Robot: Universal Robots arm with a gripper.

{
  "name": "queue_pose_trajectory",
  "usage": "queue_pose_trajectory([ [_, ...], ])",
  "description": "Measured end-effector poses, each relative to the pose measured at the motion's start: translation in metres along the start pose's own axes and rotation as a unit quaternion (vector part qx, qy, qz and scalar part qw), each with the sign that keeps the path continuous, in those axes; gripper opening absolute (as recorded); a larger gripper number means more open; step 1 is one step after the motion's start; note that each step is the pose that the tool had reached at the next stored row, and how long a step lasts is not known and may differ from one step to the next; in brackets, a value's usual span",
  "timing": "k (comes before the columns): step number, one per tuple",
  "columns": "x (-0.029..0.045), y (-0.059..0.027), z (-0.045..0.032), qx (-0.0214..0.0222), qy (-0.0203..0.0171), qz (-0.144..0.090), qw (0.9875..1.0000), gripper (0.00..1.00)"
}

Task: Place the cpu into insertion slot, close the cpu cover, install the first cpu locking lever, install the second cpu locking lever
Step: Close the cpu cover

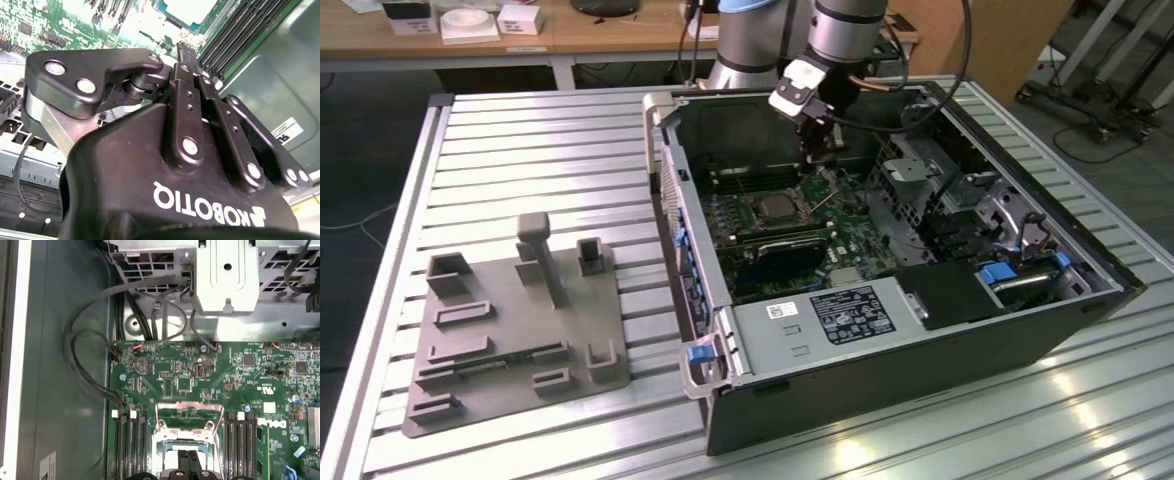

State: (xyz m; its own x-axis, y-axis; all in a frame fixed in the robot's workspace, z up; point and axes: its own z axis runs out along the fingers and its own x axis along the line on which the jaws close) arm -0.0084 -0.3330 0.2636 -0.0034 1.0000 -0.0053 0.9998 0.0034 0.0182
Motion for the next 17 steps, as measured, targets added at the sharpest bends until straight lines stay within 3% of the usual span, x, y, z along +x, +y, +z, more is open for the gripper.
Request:
queue_pose_trajectory([
  [17, 0.0015, 0.0175, 0.0025, 0.0000, 0.0000, 0.000, 1.0000, 0.10],
])
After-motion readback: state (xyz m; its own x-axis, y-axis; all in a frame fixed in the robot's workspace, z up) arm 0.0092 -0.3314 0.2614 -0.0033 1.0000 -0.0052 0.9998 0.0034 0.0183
